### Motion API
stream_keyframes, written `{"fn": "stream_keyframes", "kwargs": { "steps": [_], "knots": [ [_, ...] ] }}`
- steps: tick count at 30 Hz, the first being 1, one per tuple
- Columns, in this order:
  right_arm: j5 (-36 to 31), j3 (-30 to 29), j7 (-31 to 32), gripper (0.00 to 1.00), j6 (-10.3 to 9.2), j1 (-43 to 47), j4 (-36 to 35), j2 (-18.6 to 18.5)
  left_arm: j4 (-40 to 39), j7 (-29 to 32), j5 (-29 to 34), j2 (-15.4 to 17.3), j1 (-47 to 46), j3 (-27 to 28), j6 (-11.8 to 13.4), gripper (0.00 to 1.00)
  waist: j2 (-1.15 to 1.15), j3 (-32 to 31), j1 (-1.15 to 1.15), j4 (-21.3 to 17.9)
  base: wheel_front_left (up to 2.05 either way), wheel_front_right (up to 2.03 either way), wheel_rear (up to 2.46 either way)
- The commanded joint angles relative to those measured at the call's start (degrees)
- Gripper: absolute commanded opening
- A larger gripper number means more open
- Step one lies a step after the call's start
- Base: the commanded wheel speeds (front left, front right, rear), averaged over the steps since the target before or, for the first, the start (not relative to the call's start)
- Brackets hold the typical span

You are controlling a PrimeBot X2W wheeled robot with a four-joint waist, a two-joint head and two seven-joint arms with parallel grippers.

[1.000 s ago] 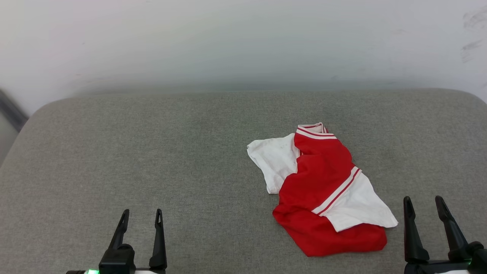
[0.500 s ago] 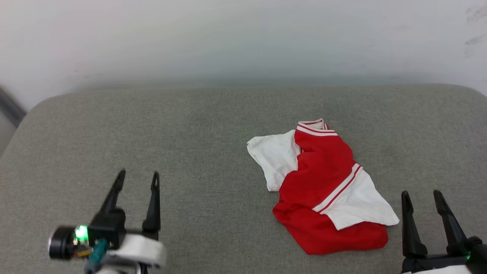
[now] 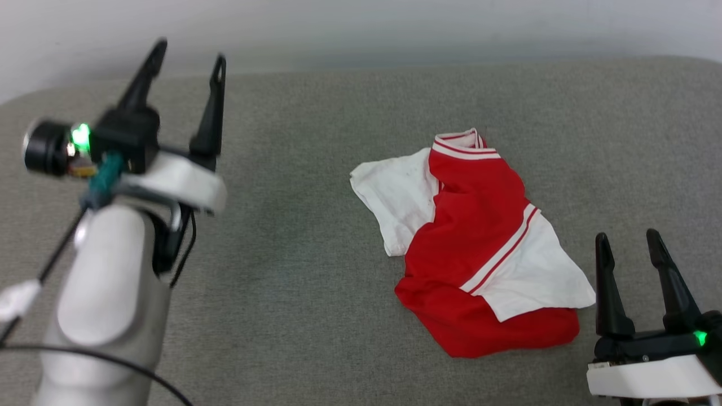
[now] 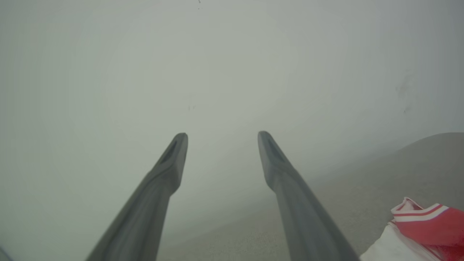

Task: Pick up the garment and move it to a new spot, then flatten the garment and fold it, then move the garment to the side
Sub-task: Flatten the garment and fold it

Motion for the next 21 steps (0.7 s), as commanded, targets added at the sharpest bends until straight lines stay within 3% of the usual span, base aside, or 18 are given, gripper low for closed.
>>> {"fn": "stream_keyframes", "kwargs": {
  "steps": [1, 5, 8, 13, 21],
  "knots": [
    [-0.14, 0.12, -0.13, 1.00, -0.02, -0.97, -0.35, 0.03, 0.83, 1.03, -0.58, 0.43, -2.61, -0.41, -0.21, 1.00, 0.00, 1.94, -0.01, -0.98, 0.00, 0.00, 0.00],
    [0.14, 0.47, -0.14, 1.00, -0.02, -2.69, -1.23, 0.03, 4.26, 8.20, -2.44, 2.50, -12.08, -4.58, -0.78, 1.00, 0.00, 4.38, -0.01, -2.01, 0.00, 0.00, 0.00],
    [0.32, 0.45, -0.14, 1.00, -0.02, -3.72, -1.78, 0.04, 5.90, 14.62, -6.63, 4.60, -18.24, -12.03, -0.82, 1.00, 0.00, 5.76, -0.01, -2.72, 0.00, 0.00, 0.00],
    [0.56, 0.65, -0.13, 1.00, -0.02, -5.22, -2.87, 0.04, 7.20, 26.37, -17.35, 9.32, -27.77, -25.90, -0.80, 1.00, 0.00, 7.82, -0.01, -3.64, 0.00, 0.00, 0.00],
    [0.99, 1.54, -0.14, 1.00, -0.02, -7.57, -4.33, 0.02, 8.24, 43.40, -35.79, 13.44, -38.97, -43.63, -0.82, 1.00, 0.00, 12.23, -0.01, -5.79, 0.00, 0.00, 0.00]
  ]
}}
